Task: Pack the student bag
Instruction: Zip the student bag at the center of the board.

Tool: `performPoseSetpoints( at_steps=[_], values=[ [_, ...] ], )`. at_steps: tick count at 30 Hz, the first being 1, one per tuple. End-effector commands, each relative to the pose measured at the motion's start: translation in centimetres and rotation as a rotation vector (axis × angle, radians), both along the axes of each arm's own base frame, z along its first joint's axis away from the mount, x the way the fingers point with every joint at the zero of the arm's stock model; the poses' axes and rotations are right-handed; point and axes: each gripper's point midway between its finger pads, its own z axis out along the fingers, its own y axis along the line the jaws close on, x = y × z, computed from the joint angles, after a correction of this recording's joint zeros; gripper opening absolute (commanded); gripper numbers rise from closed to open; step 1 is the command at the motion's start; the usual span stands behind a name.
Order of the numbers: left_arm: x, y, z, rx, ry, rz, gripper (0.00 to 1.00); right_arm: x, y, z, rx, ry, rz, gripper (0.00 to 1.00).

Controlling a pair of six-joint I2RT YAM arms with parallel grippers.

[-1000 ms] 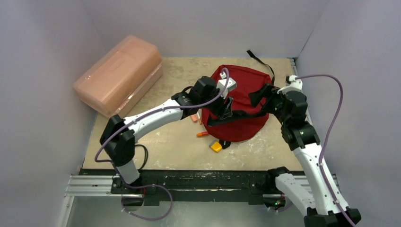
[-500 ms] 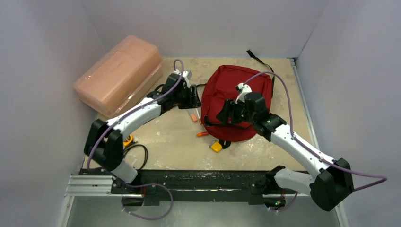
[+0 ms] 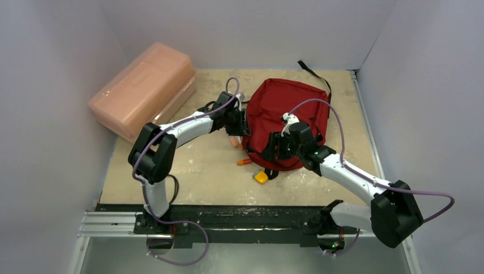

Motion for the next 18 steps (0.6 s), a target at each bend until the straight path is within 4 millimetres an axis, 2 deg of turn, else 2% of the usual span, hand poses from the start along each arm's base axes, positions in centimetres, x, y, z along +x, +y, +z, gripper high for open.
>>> performPoseSetpoints(
  at_steps=[1, 5, 7, 9, 12, 15, 18],
  values=[
    [0.3, -2.4, 2.6, -0.113, -0.070, -0.077, 0.30, 1.4, 0.3, 0.3, 0.005, -0.059, -0.017, 0.65],
    [0.2, -2.3, 3.7, -0.123, -0.122, -0.117, 0.12, 1.5, 0.3, -0.1, -0.010, -0.057, -0.009, 0.65],
    [0.1, -2.2, 4.2, -0.116, -0.130, -0.135, 0.10, 1.5, 0.2, 0.1, -0.018, -0.060, -0.006, 0.64],
    [-0.3, -1.7, 4.1, -0.064, -0.127, -0.148, 0.19, 1.5, -0.1, 0.6, -0.022, -0.072, -0.019, 0.64],
    [-1.0, -0.8, 2.8, 0.033, -0.116, -0.150, 0.33, 1.8, -1.2, 2.0, -0.022, -0.107, -0.088, 0.66],
    [-1.7, -1.2, 1.5, 0.034, -0.074, -0.157, 0.37, 2.0, -1.5, 3.5, 0.004, -0.147, -0.115, 0.68],
    [-1.9, -2.0, 1.3, 0.016, -0.071, -0.168, 0.37, 2.2, -1.3, 4.8, 0.019, -0.170, -0.120, 0.68]
  ],
)
